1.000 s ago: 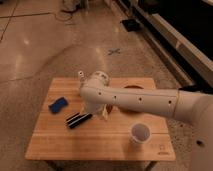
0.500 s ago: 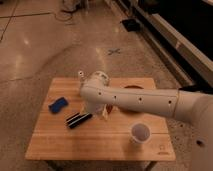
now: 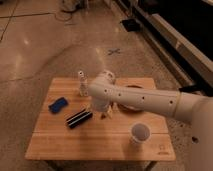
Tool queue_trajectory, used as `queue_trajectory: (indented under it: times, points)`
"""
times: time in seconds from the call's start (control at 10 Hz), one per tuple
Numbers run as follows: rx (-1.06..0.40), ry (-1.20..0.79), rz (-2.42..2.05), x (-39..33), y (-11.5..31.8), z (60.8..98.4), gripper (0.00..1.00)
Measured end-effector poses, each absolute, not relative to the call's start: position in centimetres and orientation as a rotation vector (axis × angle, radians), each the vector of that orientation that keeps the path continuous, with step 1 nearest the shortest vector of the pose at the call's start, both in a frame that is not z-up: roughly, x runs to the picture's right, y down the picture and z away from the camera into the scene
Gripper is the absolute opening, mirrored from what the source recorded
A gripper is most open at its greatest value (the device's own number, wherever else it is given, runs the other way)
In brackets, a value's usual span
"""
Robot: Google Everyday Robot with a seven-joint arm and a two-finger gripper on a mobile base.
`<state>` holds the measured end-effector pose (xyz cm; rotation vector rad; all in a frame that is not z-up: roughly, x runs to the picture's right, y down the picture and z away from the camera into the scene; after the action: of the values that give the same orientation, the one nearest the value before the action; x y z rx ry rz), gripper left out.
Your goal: Place the pepper in the ceramic cup
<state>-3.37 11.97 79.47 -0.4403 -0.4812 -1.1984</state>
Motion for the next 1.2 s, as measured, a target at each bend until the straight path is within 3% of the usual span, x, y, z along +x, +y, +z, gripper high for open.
queue_trajectory:
  times: [0.7, 1.2]
  points:
    - [-0.481, -0.446, -1.177, -0.8, 9.5, 87.9, 0.80]
    - [-0.561, -0.417, -1.145, 1.9, 9.3, 91.9, 0.79]
